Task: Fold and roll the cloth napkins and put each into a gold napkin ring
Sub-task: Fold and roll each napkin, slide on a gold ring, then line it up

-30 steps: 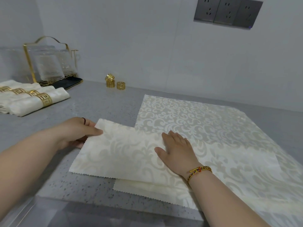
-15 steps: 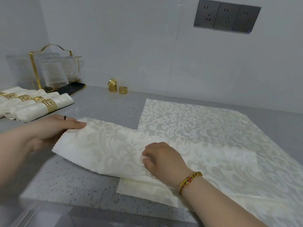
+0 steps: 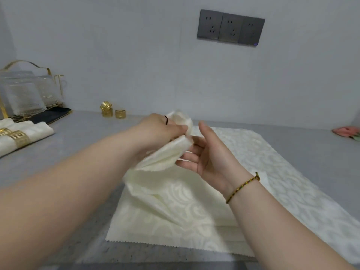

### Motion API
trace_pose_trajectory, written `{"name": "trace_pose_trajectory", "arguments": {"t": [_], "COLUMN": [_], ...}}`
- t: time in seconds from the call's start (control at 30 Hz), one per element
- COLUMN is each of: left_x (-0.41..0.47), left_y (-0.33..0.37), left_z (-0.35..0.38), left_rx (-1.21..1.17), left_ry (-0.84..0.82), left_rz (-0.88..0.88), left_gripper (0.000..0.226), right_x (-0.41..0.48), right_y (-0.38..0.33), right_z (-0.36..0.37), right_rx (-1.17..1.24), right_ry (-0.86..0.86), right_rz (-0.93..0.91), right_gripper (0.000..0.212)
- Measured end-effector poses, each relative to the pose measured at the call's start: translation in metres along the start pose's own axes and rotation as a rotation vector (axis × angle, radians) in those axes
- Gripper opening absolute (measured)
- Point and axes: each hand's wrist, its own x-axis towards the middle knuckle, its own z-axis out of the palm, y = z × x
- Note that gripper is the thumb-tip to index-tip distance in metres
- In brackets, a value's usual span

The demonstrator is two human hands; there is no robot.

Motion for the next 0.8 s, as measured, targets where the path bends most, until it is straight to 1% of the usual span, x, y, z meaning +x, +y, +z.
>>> {"name": "trace_pose_trajectory", "arguments": {"t": [0.07,0.13,0.2,0.27,0.33,0.37,0.43,0.5,0.53,0.6,0.73,0.77,0.8], "left_x": [0.001,-0.002,-0.005,-0.008,-0.008,-0.008,-0.009,-0.008,-0.008,-0.006,-0.004,-0.004,-0.005], "left_y": [-0.001,-0.003,-0.007,-0.009,-0.010,-0.010,-0.015,-0.026,-0.032,-0.047,-0.070,-0.074,-0.078], "left_z": [0.021,0.039,0.050,0.057,0.055,0.054,0.049,0.048,0.049,0.055,0.071,0.073,0.075], "left_rx": [0.018,0.019,0.008,0.014,0.060,0.081,0.113,0.174,0.225,0.362,0.587,0.629,0.667], "left_ry": [-0.084,-0.195,-0.278,-0.324,-0.327,-0.323,-0.285,-0.250,-0.257,-0.328,-0.432,-0.444,-0.450], "left_rz": [0.032,0.041,0.047,0.096,0.186,0.235,0.322,0.378,0.389,0.377,0.332,0.348,0.364], "left_gripper": [0.025,0.025,0.023,0.022,0.022,0.023,0.026,0.026,0.024,0.023,0.061,0.080,0.105], "right_x": [-0.007,-0.011,-0.019,-0.025,-0.029,-0.031,-0.034,-0.039,-0.041,-0.044,-0.042,-0.042,-0.042], "right_y": [-0.001,0.001,0.002,0.001,-0.003,-0.005,-0.008,-0.012,-0.012,-0.010,0.000,0.003,0.007], "right_z": [-0.016,-0.034,-0.048,-0.061,-0.076,-0.086,-0.102,-0.114,-0.120,-0.130,-0.148,-0.151,-0.154], "right_rx": [0.000,-0.020,-0.113,-0.238,-0.318,-0.357,-0.470,-0.532,-0.567,-0.655,-0.808,-0.817,-0.820], "right_ry": [0.039,0.150,0.250,0.311,0.377,0.405,0.446,0.470,0.480,0.507,0.536,0.538,0.537], "right_rz": [0.024,0.082,0.117,0.120,0.098,0.087,0.108,0.147,0.161,0.187,0.260,0.264,0.274], "right_gripper": [0.043,0.038,0.028,0.008,0.028,0.034,0.035,0.033,0.032,0.035,0.043,0.044,0.044]}}
